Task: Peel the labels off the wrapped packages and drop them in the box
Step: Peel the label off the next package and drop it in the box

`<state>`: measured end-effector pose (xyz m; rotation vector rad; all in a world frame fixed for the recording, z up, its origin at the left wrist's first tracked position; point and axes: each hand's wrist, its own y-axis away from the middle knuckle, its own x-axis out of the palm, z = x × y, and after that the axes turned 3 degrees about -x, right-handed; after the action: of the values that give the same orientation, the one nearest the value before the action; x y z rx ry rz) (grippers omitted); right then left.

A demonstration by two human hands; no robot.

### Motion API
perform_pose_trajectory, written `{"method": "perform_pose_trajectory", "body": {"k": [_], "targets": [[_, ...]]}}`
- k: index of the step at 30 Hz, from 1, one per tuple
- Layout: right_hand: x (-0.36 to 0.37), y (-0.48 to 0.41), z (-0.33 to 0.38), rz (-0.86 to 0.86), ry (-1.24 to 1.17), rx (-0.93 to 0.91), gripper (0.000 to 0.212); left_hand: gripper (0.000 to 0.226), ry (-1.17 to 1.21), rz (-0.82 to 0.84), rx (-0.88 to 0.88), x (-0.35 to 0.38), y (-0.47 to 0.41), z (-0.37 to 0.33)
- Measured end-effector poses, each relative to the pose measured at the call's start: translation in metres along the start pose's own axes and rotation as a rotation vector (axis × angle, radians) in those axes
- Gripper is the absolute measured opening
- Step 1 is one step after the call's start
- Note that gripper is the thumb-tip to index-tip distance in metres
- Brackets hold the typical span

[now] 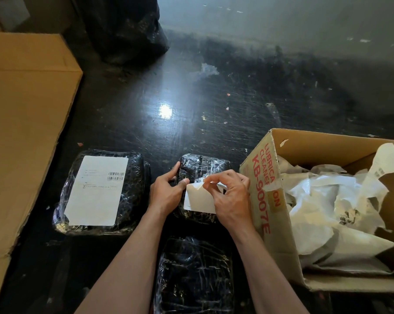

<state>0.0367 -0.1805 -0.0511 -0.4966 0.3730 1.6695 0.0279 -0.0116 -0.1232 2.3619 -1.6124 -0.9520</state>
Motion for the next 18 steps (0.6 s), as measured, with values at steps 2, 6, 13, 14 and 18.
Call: {"method": "perform_pose_trajectory", "body": {"k": [2, 6, 13, 14, 18], "targets": [[0.001, 0.006, -0.001, -0.015, -0.012, 0.003, 0.025, 0.061, -0.01, -0.012, -0.005, 0.002, 0.0, 0.0], [0.0, 0.012, -0.004, -0.025, -0.044, 0.006, 0.028, 0.062, -0.024, -0.036, -0.021, 0.004, -0.001, -0.001], [-0.004, 0.02, 0.001, -0.023, -0.013, -0.065, 0.028, 0.061, -0.015, -0.042, -0.039, 0.005, 0.0, -0.003], [-0.005, 0.021, 0.0, -0.023, -0.017, -0.069, 0.026, 0.061, -0.015, -0.044, -0.039, 0.005, 0.001, -0.004], [-0.007, 0.023, -0.003, -0.009, -0.111, -0.079, 0.024, 0.06, -0.022, -0.046, -0.035, 0.005, 0.002, -0.005]]}}
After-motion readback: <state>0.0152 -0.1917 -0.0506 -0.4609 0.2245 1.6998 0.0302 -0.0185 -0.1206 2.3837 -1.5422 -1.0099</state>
